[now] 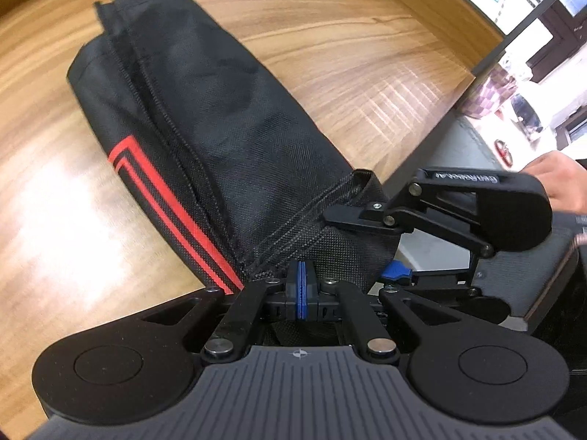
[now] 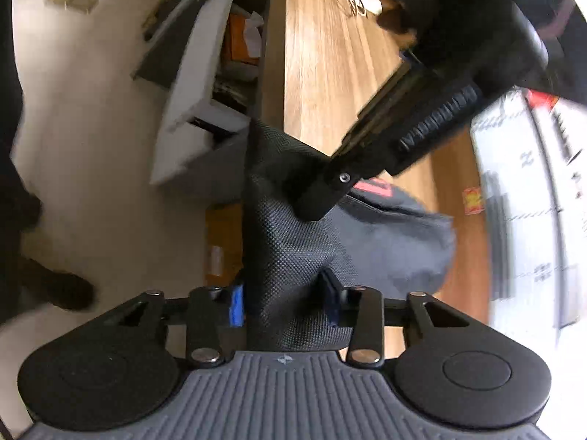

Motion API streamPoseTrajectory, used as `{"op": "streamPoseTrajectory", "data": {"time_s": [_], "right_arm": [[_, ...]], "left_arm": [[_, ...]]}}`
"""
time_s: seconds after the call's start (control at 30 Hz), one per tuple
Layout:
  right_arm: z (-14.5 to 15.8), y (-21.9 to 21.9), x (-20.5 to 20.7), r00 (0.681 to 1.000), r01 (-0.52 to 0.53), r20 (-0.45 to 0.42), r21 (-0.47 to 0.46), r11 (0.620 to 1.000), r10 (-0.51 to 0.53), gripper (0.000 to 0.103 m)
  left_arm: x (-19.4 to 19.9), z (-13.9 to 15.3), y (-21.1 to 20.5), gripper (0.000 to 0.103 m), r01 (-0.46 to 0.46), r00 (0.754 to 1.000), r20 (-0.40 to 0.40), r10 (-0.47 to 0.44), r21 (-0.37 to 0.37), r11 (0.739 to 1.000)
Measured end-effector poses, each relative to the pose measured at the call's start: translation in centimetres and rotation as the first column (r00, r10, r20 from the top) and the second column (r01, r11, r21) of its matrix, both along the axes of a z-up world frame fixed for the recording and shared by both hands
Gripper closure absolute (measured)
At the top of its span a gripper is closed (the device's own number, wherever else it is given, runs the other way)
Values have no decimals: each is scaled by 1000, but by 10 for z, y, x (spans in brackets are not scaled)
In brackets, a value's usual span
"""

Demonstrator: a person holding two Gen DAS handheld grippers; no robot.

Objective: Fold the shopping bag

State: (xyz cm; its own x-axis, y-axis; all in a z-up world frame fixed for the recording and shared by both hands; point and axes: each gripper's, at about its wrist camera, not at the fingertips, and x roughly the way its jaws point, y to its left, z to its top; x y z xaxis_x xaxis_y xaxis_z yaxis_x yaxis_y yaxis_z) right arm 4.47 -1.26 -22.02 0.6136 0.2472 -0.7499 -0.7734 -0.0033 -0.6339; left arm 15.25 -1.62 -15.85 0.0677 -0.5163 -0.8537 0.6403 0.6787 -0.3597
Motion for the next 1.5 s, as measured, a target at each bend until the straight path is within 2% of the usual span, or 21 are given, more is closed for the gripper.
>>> {"op": "streamPoseTrajectory", "data": {"time_s": [0.07,0.13,0.17,0.23,0.3,0.33,0.4,0.5,0.57,0.63,0.7,0.73,0.77,0.87,0.93,1.0,1.07,1.27,1.33,1.4,1.5], "right_arm": [[13,-1,13,993,27,-115,18,999,-24,60],[33,-6,26,971,53,-236,30,998,-44,60],[49,-10,36,948,67,-315,32,997,-53,60],[65,-13,68,869,113,-488,39,993,-80,60],[74,-16,100,770,163,-630,34,986,-106,61],[77,-17,115,716,174,-689,22,984,-111,61],[79,-17,150,581,199,-803,-18,980,-132,62],[75,-15,190,400,209,-901,-85,974,-165,64],[68,-13,214,277,206,-942,-134,969,-189,64],[59,-10,234,170,200,-963,-174,964,-209,65],[44,-8,261,11,193,-970,-235,953,-242,66],[37,-7,272,-55,190,-966,-260,947,-254,66],[29,-6,281,-110,183,-959,-279,943,-263,66],[11,-7,302,-241,161,-929,-322,933,-280,66],[4,-6,308,-286,139,-915,-332,933,-283,67],[-6,-8,312,-335,120,-899,-336,934,-281,67],[-12,-10,315,-367,113,-889,-335,936,-274,67],[-20,-16,316,-411,139,-887,-292,946,-213,71],[-23,-19,316,-439,163,-877,-290,943,-194,72],[-31,-12,315,-462,173,-868,-292,941,-184,73],[-33,-12,311,-470,175,-864,-292,940,-181,75]], "left_arm": [[1,1,4,101,-9,1000,-13,8,-18,1000],[4,3,11,99,-36,999,-37,34,-52,998],[5,4,16,98,-56,997,-52,52,-76,995],[9,11,31,97,-106,993,-71,97,-135,985],[9,20,41,96,-133,990,-60,124,-158,978],[9,25,46,91,-142,989,-54,134,-168,976],[6,36,53,81,-139,990,-41,134,-172,975],[-2,49,52,78,-84,996,-13,83,-154,985],[-5,54,49,77,-56,998,-8,55,-150,987],[-6,58,43,77,-37,999,14,39,-140,989],[-4,59,37,77,-32,999,29,36,-133,991],[-2,58,35,77,-32,999,37,37,-130,991],[0,56,31,77,-34,998,43,40,-121,992],[10,49,23,78,-71,995,68,77,-84,994],[20,46,24,78,-124,991,35,129,-121,985],[30,43,22,82,-149,988,21,153,-116,982],[36,39,16,88,-154,988,11,156,-106,982],[37,58,17,83,-142,990,-24,140,-105,984],[28,62,15,82,-108,994,-12,107,-47,993],[25,52,9,86,-72,997,6,71,49,996],[31,42,7,91,-76,997,-13,77,69,995]]}}
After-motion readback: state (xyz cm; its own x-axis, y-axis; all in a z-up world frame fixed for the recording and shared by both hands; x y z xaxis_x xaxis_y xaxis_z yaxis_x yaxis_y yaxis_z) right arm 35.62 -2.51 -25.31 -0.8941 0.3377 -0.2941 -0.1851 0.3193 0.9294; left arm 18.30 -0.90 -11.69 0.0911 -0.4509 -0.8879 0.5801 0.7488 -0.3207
